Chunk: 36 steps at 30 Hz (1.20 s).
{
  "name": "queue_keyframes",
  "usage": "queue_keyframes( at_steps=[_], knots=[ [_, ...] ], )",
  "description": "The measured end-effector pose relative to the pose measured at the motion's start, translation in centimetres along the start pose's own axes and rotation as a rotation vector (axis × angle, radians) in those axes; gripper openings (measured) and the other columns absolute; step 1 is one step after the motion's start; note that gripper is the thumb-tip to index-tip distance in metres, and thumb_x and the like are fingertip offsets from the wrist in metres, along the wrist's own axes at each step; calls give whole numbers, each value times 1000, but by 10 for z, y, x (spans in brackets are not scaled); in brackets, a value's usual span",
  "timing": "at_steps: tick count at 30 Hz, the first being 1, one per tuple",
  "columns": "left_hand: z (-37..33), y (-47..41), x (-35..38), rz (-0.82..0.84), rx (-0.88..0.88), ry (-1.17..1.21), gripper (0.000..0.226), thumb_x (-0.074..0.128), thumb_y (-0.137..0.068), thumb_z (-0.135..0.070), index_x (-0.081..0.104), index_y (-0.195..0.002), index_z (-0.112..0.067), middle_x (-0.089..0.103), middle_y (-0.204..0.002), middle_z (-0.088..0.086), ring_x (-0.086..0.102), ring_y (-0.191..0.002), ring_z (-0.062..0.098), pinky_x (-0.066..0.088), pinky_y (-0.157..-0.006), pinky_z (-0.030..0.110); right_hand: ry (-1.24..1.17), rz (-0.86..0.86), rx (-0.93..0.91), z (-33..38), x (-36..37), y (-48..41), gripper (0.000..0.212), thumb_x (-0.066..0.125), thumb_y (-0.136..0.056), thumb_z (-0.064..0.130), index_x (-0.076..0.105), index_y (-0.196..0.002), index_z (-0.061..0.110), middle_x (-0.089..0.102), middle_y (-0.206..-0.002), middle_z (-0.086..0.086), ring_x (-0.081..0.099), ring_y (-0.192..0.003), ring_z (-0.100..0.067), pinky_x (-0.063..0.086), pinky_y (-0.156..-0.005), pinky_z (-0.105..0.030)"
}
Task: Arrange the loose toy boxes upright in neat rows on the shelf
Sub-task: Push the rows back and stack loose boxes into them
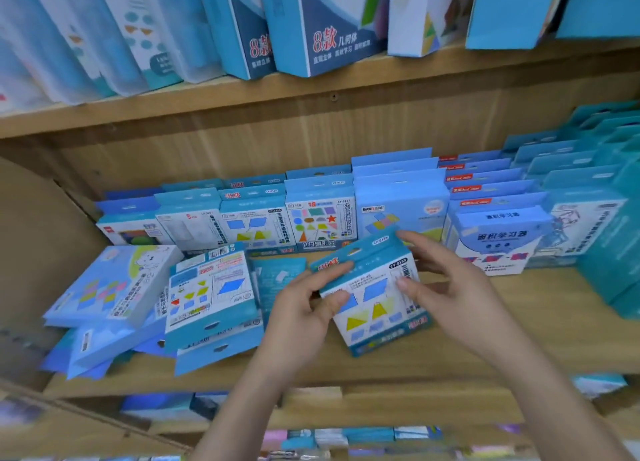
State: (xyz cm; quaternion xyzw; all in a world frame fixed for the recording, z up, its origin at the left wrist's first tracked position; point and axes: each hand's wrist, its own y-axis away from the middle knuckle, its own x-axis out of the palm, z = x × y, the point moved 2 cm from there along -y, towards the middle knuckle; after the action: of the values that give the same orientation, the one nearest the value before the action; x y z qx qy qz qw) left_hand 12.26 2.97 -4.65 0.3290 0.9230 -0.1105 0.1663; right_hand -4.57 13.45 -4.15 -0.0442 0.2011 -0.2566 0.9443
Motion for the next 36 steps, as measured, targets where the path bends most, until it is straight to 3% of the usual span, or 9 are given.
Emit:
queue_keyframes(
  at_steps=[2,5,12,17,19,22,26,30,36],
  knots=[
    [2,-1,-2,-30,-42,91,33,60,-90,-12,63,-106,-41,65,-106,-17,62,-90,2,54,-77,23,-8,44,1,0,-1,-4,60,64,-88,17,42,-129,55,63,-111,23,59,-96,11,56,-68,-21],
    [4,0,-4,-93,-91,197,24,60,-90,-15,64,-109,-29,70,-105,-2,66,-91,22,56,-68,32,-51,100,21,2,-3,-11,53,61,-90,18,46,-129,50,67,-104,21,61,-96,9,53,-64,-18],
    [1,5,-7,-50,-122,216,22,60,-89,-16,62,-108,-27,67,-110,4,66,-97,21,58,-75,37,-82,213,29,5,-3,-21,40,66,-85,24,56,-108,54,68,-91,20,66,-85,-1,58,-62,-30],
    [-9,-7,-51,-104,23,-182,37,63,-88,-29,54,-123,-35,59,-119,-12,56,-106,1,50,-87,24,-130,24,-30,10,-5,-36,33,70,-82,13,63,-93,44,72,-84,11,65,-82,-9,56,-64,-24],
    [-12,-23,-87,-16,37,-543,57,63,-86,-41,41,-137,-33,48,-138,-12,44,-124,2,40,-101,25,-147,-91,-70,17,-9,-47,33,71,-80,12,62,-93,41,72,-83,8,64,-80,-10,54,-64,-23],
    [0,-50,-144,294,-222,-871,85,63,-80,-54,18,-148,-29,22,-154,-11,21,-141,11,21,-113,26,-149,-170,-108,31,-9,-61,34,71,-80,11,59,-92,41,72,-87,3,65,-81,-12,54,-64,-24],
    [31,-77,-186,526,-452,-804,102,75,-71,-52,14,-149,-28,27,-152,-10,31,-138,13,28,-110,27,-113,-181,-138,46,13,-77,32,70,-82,9,57,-93,36,71,-90,3,65,-86,-15,54,-72,-29],
    [52,-99,-177,713,-499,-694,86,80,-73,-34,31,-142,-20,56,-122,-12,57,-108,8,45,-95,26,-42,-192,-157,54,43,-98,29,70,-82,7,55,-97,27,69,-92,3,62,-79,-13,49,-63,-12],
    [60,-113,-168,888,-470,-590,61,75,-79,-17,43,-131,-14,63,-112,-4,63,-96,9,51,-73,14,62,-166,-160,55,88,-129,31,71,-81,10,50,-94,29,67,-94,8,60,-80,-1,50,-71,-20]
  ],
)
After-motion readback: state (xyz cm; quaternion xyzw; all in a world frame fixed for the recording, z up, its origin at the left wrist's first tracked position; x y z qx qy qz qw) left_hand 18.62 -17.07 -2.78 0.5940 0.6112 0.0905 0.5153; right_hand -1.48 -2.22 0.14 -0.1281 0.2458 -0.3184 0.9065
